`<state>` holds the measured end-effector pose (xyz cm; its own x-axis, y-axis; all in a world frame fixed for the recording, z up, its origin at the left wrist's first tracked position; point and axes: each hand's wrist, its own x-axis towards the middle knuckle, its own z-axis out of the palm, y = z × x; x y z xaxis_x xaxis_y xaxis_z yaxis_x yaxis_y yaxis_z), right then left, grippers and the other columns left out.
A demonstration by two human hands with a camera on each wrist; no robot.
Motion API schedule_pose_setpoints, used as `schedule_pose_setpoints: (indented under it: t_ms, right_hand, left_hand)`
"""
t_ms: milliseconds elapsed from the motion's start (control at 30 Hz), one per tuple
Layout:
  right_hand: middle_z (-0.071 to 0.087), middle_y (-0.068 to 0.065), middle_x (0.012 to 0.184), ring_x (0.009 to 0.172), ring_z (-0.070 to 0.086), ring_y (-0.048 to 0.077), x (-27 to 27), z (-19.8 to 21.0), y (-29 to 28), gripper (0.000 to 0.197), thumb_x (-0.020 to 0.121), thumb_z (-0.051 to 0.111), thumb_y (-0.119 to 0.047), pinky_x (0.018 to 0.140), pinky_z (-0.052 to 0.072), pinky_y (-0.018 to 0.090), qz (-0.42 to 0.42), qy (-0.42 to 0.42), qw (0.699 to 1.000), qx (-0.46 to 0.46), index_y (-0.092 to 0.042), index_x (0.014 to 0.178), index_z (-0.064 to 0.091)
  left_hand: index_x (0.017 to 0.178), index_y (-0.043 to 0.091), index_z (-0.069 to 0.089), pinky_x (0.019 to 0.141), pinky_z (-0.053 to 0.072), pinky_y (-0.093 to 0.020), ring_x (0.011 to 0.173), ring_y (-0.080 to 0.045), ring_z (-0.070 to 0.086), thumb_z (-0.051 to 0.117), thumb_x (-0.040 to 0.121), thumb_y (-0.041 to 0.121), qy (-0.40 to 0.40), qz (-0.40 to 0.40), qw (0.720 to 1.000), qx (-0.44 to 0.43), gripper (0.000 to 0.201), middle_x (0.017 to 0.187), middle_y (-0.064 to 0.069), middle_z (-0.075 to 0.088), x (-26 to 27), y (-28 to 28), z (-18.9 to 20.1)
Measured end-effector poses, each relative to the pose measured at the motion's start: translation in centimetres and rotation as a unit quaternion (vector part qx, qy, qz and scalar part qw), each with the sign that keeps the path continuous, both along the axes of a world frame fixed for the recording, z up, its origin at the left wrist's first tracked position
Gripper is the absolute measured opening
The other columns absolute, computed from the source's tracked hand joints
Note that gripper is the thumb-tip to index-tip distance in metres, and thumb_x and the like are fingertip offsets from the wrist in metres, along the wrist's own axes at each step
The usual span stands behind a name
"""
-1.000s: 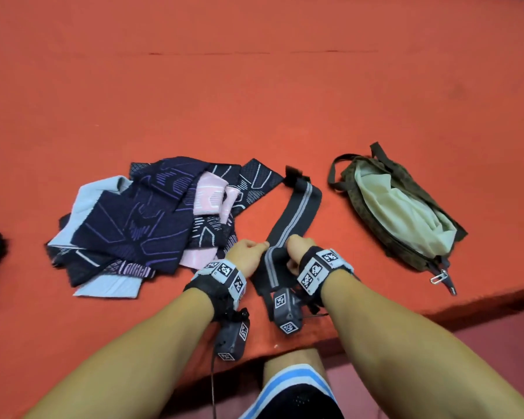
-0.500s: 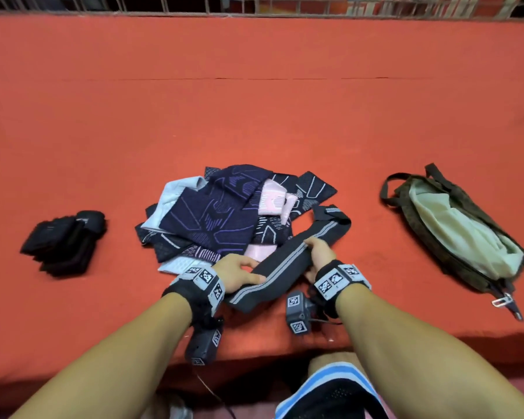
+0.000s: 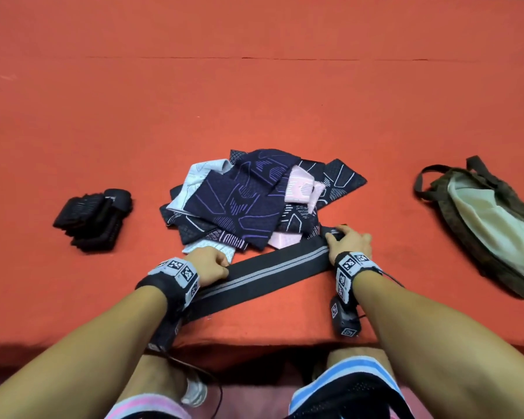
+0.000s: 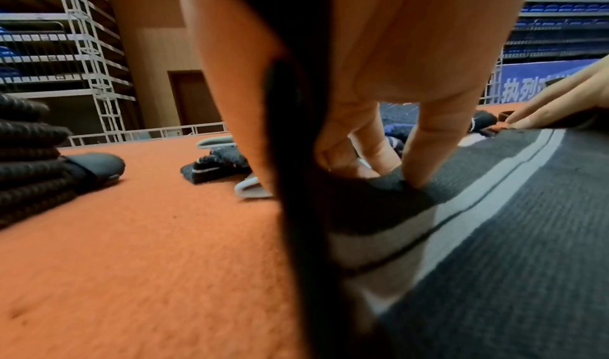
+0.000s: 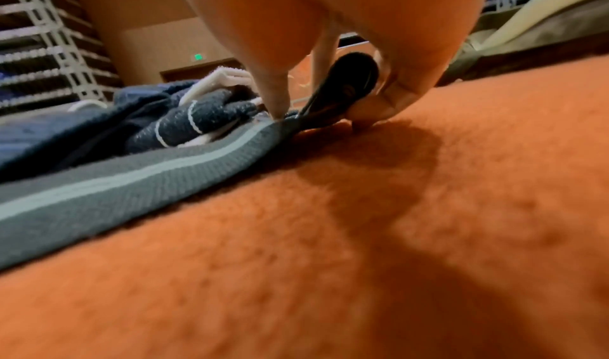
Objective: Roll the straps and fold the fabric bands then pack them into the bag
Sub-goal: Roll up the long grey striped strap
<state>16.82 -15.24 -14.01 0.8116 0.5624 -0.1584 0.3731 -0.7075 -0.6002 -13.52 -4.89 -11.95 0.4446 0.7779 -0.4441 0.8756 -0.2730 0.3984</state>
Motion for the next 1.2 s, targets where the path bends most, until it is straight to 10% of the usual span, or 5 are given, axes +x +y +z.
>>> schedule_pose_setpoints:
  t_ms: [100,533,900,1200]
  right_hand:
    - [0.064,0.015,0.116,0.105,0.062,0.035,0.7,0.6,0.0,0.014,0.091,0.057,-0.034,0.094,0.051,0.036,0.017,-0.017,0.999,-0.031,-0.031,0.1,0.068]
    - [0.044,0.005,0.134,0.121,0.045,0.032,0.7,1.2,-1.0,0.062,0.09,0.054,-0.011,0.088,0.049,0.044,0.241,-0.19,0.931,-0.198,-0.033,0.146,0.04]
    - [0.063,0.022,0.118,0.109,0.062,0.041,2.0,2.3,-1.1,0.03,0.091,0.054,-0.017,0.089,0.048,0.04,0.015,-0.01,0.996,-0.084,-0.007,0.119,0.055]
    - [0.061,0.017,0.088,0.08,0.058,0.032,4.5,2.1,-5.2,0.01,0.09,0.056,-0.01,0.074,0.045,0.035,-0.097,0.108,0.989,-0.038,-0.001,0.094,0.058]
  left_hand:
    - [0.071,0.018,0.063,0.076,0.051,-0.032,0.083,-0.02,0.066,0.07,0.077,0.029,0.026,-0.002,0.999,0.021,0.015,0.077,0.002,0.068,-0.4,0.3,-0.4]
    - [0.097,0.028,0.057,0.093,0.034,-0.039,0.109,-0.021,0.059,0.053,0.086,0.037,0.162,-0.063,0.97,0.17,0.015,0.111,0.006,0.067,-0.5,-0.7,-0.3]
    - [0.082,0.022,0.052,0.08,0.033,-0.033,0.101,-0.027,0.06,0.057,0.087,0.034,0.066,0.016,0.989,0.133,0.014,0.089,0.004,0.062,-2.8,-0.2,-2.0]
    - [0.082,0.022,0.059,0.081,0.029,-0.034,0.089,-0.02,0.052,0.059,0.085,0.037,0.07,0.04,0.988,0.134,0.015,0.084,0.008,0.061,-2.1,-1.0,-1.8]
